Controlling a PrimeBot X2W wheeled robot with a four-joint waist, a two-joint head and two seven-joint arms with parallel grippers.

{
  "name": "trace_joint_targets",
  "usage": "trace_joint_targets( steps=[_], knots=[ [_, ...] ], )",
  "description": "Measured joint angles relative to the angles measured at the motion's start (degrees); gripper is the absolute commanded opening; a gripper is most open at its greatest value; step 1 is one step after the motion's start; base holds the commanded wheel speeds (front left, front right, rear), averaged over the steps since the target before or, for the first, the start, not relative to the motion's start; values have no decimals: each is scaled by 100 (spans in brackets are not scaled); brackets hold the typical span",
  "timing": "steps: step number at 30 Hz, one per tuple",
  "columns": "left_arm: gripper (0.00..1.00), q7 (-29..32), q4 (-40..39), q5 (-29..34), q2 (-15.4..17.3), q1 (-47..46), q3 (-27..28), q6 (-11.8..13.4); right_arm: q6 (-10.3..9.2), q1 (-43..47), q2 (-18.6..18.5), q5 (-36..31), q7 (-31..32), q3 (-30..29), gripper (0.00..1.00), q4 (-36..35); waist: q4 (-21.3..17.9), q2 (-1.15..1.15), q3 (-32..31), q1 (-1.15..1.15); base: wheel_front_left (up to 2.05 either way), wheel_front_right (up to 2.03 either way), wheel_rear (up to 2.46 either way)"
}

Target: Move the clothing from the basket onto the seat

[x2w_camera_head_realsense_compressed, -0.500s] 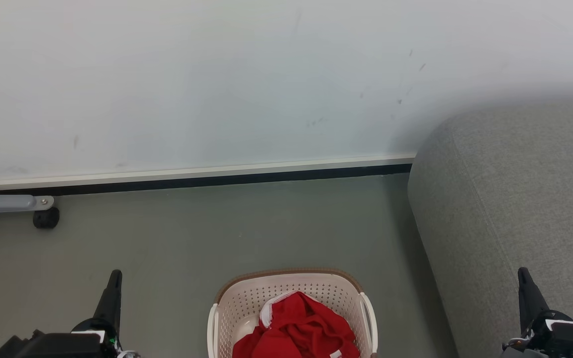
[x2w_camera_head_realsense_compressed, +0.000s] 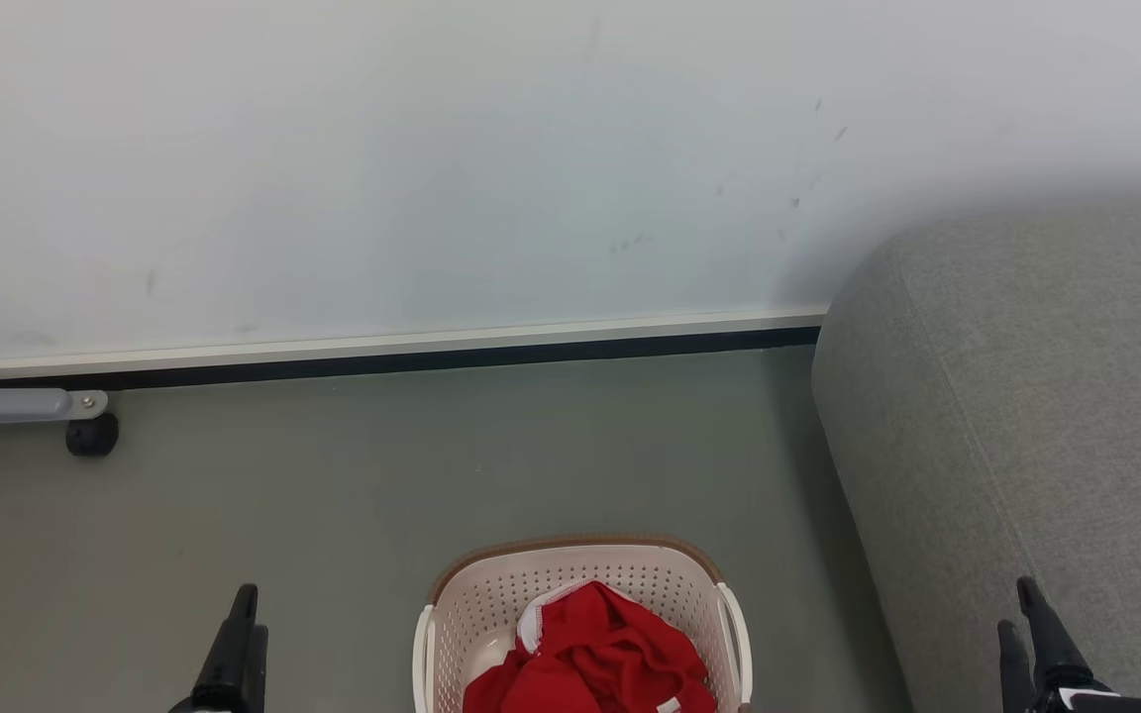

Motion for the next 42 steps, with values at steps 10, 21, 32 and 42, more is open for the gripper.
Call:
trace_joint_targets(
  steps=[10,21,32,42],
  knots=[
    [100,-174,-120,109,1,11,-149,1,-11,-2,-3,-56,-174,156,100,-48,3,0,-15,0,0,0,0],
    [100,-426,-379,778,5,16,-274,155,-175,1,-8,-599,-409,301,100,-209,12,0,-30,0,0,0,0],
    [100,-631,-638,2060,33,21,-509,359,-426,48,-13,-1744,-636,556,100,-445,21,0,-41,0,0,0,0],
    [100,-879,-904,3357,197,36,-791,519,-580,50,-91,-2949,-861,904,100,-655,36,0,-49,0,0,0,0]
  ],
)
